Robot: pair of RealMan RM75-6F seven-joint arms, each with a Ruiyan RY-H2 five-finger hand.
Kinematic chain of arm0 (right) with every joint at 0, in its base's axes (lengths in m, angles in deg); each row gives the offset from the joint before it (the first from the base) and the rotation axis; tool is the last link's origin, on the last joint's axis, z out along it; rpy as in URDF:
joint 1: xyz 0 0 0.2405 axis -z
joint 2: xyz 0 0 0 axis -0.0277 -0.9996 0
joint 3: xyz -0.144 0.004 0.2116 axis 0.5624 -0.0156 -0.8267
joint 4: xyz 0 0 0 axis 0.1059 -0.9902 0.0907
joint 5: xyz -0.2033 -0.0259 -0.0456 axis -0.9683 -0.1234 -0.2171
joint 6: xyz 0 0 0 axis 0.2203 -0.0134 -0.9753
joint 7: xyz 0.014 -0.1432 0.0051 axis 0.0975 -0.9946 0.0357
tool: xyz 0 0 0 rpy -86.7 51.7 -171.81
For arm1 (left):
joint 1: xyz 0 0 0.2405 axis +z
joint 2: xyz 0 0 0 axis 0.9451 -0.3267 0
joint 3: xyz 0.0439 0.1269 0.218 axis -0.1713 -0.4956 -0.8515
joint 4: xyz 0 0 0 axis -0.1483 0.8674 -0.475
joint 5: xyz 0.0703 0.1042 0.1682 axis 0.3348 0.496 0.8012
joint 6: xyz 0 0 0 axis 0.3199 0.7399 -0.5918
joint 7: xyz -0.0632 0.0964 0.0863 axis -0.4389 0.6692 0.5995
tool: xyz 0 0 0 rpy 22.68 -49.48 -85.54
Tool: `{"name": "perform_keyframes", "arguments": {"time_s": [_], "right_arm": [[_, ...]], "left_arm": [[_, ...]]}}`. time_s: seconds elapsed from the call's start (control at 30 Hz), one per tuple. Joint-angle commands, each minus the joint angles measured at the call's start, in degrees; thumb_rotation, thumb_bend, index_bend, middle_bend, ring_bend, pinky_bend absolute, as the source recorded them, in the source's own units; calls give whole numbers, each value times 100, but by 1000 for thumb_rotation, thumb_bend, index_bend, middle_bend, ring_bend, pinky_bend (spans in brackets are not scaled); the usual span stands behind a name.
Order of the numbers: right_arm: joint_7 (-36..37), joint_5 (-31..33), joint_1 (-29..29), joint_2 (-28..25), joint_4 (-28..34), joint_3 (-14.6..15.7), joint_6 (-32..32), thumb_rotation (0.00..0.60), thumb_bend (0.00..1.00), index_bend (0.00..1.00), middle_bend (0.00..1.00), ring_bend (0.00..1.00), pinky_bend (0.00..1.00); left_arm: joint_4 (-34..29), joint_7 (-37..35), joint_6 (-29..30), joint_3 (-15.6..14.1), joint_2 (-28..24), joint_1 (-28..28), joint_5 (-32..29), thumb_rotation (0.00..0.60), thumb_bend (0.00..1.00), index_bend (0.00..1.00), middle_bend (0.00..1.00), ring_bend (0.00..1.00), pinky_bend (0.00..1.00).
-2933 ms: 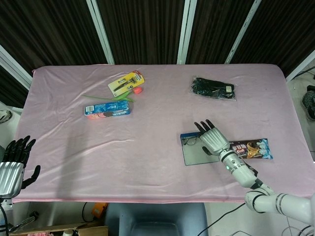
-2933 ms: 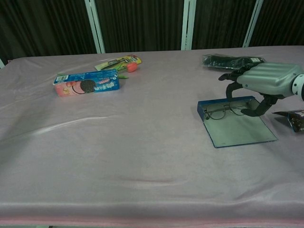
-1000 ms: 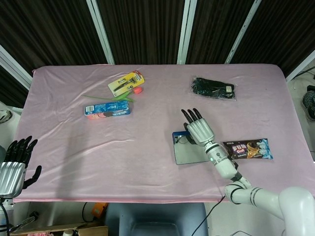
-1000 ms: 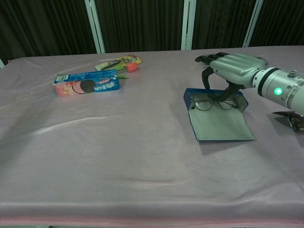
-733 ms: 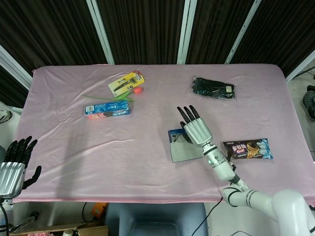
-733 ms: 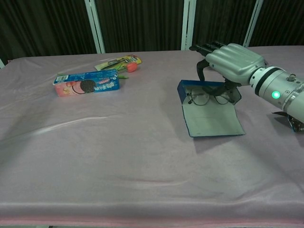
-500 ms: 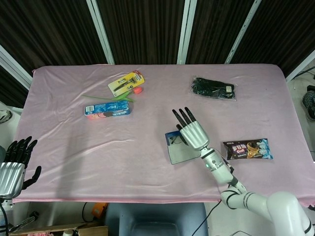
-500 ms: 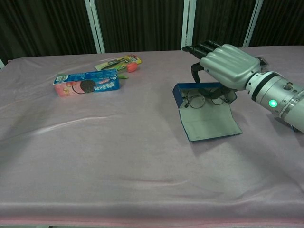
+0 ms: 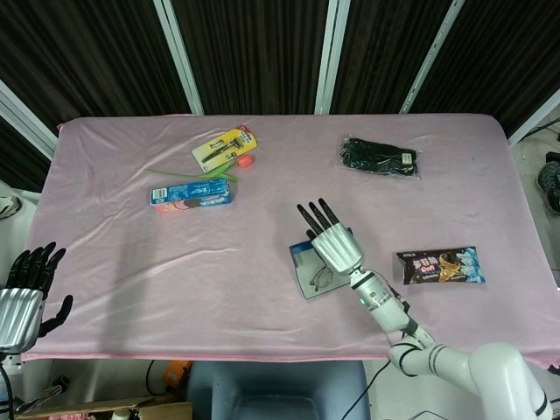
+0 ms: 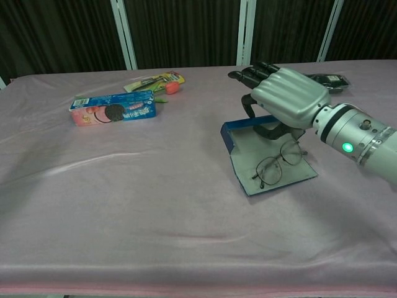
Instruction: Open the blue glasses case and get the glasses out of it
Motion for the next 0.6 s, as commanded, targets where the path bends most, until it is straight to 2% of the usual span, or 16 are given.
{"name": "perform_keyframes", "arguments": {"time_s": [0.03,0.23,0.37,0.47,0.6], "right_arm": [[-113,-25,-52,37,-25,-52,-28,600,548,689,94,0,0],[-660,-185,-232,104,-229,-180,125,600,548,688,94,0,0],[-1211,-300,-425,120,-579,-309,237,600,548,685,94,0,0],[-1618,-281,-567,131,-969,-405,160,600,548,685,95,0,0],[-1586,74,-607,265,-1388,-607,-201,600,548,682,99,0,0]], "left_arm": [[0,10,1,-8,4,1,11,600,374,0,0,0,0],[-2,7,27,-5,7,9,17,600,376,0,0,0,0],[1,2,16,-8,4,6,15,600,377,0,0,0,0],[1,-3,9,-18,-1,2,32,600,377,0,0,0,0],[11,-10,15,-28,0,-3,65,600,378,0,0,0,0]]}}
